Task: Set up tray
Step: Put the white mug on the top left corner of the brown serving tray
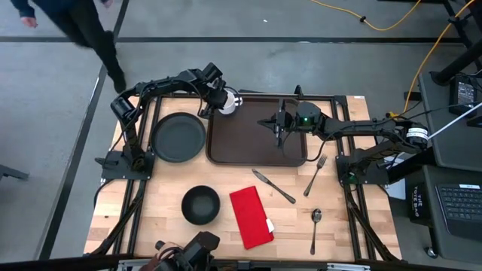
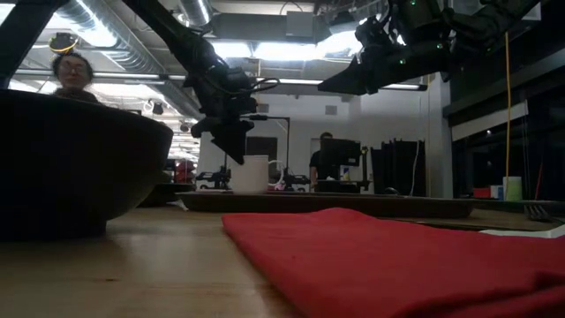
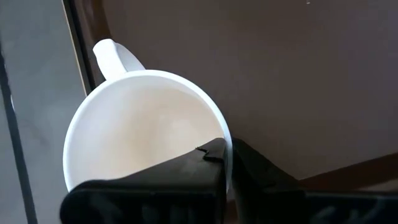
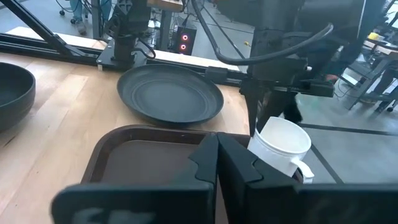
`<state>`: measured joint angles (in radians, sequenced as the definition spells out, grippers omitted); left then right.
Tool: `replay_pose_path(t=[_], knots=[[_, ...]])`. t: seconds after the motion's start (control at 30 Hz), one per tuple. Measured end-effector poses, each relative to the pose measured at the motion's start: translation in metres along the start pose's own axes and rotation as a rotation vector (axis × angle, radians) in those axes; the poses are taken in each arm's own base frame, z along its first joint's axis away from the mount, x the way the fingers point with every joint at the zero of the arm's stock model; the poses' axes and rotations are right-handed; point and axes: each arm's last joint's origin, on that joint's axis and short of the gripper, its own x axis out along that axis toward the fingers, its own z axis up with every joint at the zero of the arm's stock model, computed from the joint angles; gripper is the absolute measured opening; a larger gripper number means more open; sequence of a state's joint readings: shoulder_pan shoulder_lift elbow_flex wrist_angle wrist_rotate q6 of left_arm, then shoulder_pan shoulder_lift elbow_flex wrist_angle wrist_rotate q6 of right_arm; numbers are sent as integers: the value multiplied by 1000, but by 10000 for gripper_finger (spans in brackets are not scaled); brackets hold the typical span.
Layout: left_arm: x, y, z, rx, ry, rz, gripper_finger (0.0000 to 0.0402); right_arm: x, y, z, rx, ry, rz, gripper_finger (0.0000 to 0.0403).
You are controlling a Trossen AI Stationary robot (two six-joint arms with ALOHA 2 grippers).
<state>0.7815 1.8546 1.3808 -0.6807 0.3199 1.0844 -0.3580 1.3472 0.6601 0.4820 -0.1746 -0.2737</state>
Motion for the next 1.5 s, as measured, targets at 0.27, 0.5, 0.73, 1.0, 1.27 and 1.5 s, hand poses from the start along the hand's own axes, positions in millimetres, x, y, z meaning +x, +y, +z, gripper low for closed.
replay_pose_path(t=[0.27,0.5,0.73,1.0,1.27,1.5], knots=[[0,0,0,8,-1,0,3,0,0,0,0,0,0,11],[0,0,0,2,-2,3,9,0,0,0,0,0,0,17],[0,2,2,-23,-11,22,22,0,0,0,-5,0,0,6],[1,2,2,-23,-11,25,41,0,0,0,-5,-2,0,22],[1,3,2,-21,5,42,56,0,0,0,-5,-3,0,6],[0,7,3,-50,10,94,59,0,0,0,2,-3,0,21]])
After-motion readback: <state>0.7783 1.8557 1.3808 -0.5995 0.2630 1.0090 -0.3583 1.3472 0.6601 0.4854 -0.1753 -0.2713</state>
